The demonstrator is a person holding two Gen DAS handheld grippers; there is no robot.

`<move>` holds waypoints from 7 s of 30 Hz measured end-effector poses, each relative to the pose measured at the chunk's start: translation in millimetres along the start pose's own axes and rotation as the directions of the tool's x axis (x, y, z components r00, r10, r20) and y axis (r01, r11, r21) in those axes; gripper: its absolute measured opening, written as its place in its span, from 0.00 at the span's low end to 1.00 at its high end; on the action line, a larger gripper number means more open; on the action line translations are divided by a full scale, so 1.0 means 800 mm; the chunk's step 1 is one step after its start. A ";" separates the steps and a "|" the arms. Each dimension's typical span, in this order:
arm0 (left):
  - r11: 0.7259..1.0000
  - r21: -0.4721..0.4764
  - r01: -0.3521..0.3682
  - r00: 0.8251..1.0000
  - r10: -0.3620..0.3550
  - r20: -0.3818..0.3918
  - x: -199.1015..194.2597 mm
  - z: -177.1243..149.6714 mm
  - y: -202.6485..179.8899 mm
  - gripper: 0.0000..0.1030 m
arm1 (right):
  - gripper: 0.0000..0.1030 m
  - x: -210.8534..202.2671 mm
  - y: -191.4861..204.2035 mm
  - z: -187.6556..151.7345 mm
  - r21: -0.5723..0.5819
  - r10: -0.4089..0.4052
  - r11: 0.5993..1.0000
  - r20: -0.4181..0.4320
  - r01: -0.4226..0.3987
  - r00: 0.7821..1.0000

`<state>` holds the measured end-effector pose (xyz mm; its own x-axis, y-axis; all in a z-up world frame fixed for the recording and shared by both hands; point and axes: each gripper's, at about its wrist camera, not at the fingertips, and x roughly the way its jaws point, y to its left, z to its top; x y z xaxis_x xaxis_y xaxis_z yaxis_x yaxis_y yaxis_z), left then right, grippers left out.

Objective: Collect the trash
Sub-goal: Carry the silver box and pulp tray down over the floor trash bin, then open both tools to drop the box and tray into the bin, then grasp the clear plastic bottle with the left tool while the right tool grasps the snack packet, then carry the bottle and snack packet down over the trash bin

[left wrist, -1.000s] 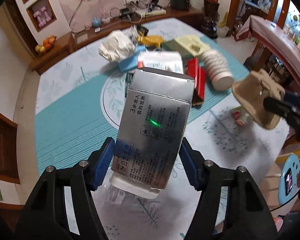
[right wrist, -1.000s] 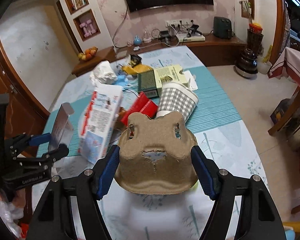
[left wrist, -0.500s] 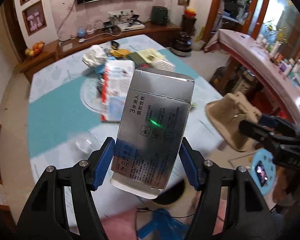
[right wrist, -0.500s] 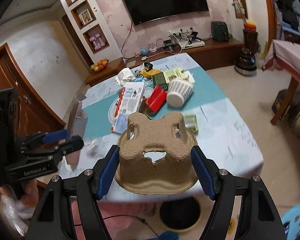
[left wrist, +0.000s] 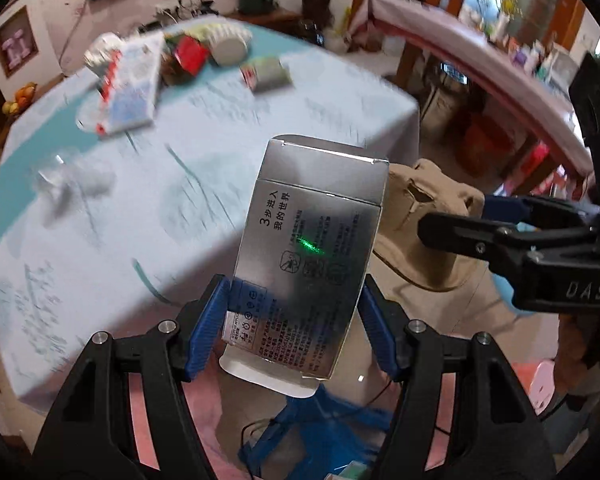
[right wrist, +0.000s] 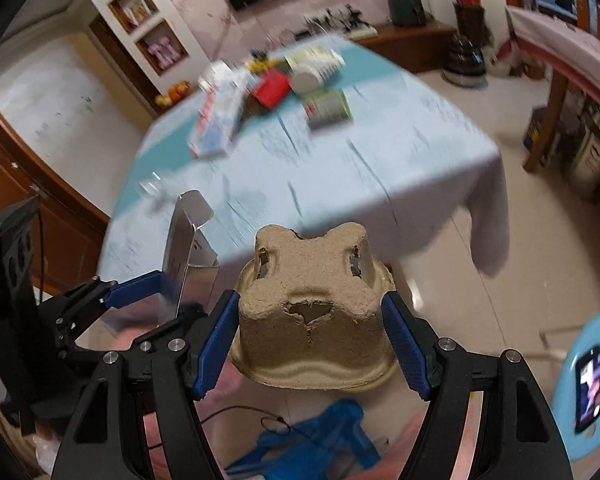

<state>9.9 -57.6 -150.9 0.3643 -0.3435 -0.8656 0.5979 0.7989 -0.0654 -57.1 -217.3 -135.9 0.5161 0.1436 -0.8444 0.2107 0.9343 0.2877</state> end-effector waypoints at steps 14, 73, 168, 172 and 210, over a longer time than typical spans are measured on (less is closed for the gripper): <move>0.997 0.060 -0.040 0.989 0.048 -0.141 0.173 -0.071 -0.014 0.60 | 0.70 0.177 -0.094 -0.067 0.203 0.038 0.979 -0.142 -0.008 0.989; 0.988 0.101 -0.119 0.981 0.132 -0.141 0.219 -0.083 -0.028 0.65 | 0.85 0.310 -0.159 -0.104 0.344 0.021 0.936 -0.277 0.079 0.961; 0.757 -0.645 -0.102 0.988 0.150 0.020 -0.015 0.126 0.255 0.32 | 0.05 0.123 0.018 0.212 0.286 0.102 0.950 0.101 -0.127 0.990; 0.808 -0.579 -0.105 0.987 0.155 0.037 -0.038 0.119 0.213 0.32 | 0.05 0.085 0.026 0.179 0.253 0.115 0.957 0.114 -0.140 0.987; 0.990 -0.121 -0.067 0.998 0.067 -0.007 0.081 -0.036 -0.003 0.32 | 0.05 0.109 -0.032 -0.110 0.116 -0.081 0.989 -0.084 0.090 0.993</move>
<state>11.5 -67.6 -221.0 0.3988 -0.2861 -0.8713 0.4813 0.8740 -0.0667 -90.5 -200.1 -256.9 0.4258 0.0944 -0.8999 0.3514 0.8992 0.2606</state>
